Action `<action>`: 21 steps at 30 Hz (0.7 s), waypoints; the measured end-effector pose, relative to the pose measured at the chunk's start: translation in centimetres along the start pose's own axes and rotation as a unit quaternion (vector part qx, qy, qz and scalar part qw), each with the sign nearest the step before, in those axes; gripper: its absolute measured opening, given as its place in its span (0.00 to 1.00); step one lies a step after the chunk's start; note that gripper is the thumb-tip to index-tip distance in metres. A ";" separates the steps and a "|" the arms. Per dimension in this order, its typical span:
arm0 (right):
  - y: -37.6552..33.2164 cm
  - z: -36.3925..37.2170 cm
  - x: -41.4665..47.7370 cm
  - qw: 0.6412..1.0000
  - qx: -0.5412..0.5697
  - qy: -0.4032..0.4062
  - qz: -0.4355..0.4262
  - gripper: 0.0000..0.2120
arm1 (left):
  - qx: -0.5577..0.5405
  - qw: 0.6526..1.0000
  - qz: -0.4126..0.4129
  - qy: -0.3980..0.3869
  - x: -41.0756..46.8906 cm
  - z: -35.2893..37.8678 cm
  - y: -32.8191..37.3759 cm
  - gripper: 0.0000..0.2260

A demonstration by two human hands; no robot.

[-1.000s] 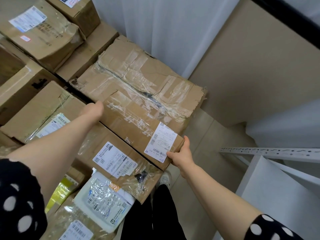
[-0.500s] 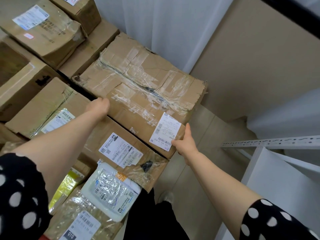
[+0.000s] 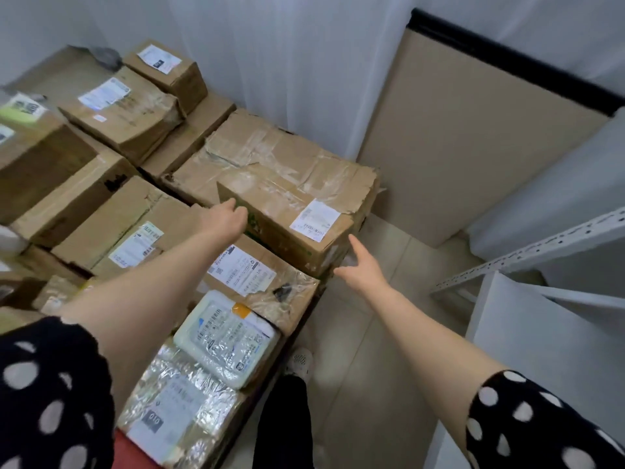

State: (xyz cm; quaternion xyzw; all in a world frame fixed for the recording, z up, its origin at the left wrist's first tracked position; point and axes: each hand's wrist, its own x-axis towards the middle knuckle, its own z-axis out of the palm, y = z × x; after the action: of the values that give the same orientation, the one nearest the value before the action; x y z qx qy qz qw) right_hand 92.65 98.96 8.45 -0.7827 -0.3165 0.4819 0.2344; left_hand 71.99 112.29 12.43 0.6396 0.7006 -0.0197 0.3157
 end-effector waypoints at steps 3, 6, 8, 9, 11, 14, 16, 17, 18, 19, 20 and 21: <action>-0.4 -0.2 -0.7 1.000 -0.019 0.004 -0.011 0.38 | -0.027 0.999 0.029 -0.014 -2.2 1.1 1.4 0.22; -1.3 -0.4 -0.5 0.999 -0.040 -0.005 -0.009 0.36 | -0.032 0.998 0.041 -0.042 -2.6 1.9 2.3 0.21; -2.0 -0.3 0.3 0.999 -0.051 -0.009 -0.003 0.35 | -0.028 0.997 0.032 -0.057 -1.9 1.7 2.6 0.21; -2.3 -0.2 0.8 0.998 -0.058 -0.009 0.002 0.34 | -0.027 0.998 0.026 -0.060 -1.2 1.6 2.6 0.21; -3.0 -0.1 2.1 0.998 -0.070 0.000 0.011 0.31 | -0.027 0.998 0.016 -0.058 0.2 1.2 2.7 0.20; -4.1 0.1 4.4 0.996 -0.084 0.012 0.024 0.26 | -0.042 0.997 -0.009 -0.058 2.8 0.7 2.4 0.22; -4.3 0.2 5.9 0.996 -0.080 0.018 0.038 0.27 | -0.045 0.997 -0.022 -0.063 4.4 0.7 2.2 0.23; -4.3 0.1 6.6 0.996 -0.078 0.025 0.041 0.29 | -0.043 0.997 -0.023 -0.064 5.1 0.8 2.2 0.24; -4.2 0.0 7.3 0.995 -0.075 0.031 0.051 0.31 | -0.039 0.997 -0.023 -0.063 5.7 0.9 2.3 0.24; -4.2 -0.1 7.9 0.995 -0.069 0.037 0.061 0.33 | -0.034 0.997 -0.023 -0.061 6.3 0.9 2.4 0.24; -4.0 -0.2 8.6 0.994 -0.059 0.038 0.079 0.34 | -0.026 0.998 -0.026 -0.059 6.8 1.0 2.5 0.24; -3.7 -0.3 9.2 0.994 -0.050 0.038 0.092 0.35 | -0.015 0.998 -0.032 -0.056 7.4 1.0 2.5 0.24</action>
State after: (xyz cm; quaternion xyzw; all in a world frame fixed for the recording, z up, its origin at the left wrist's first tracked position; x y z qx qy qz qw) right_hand 95.00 108.10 5.48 -0.8372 -0.2578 0.4545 0.1617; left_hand 74.81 118.86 9.16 0.6096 0.7024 -0.0553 0.3632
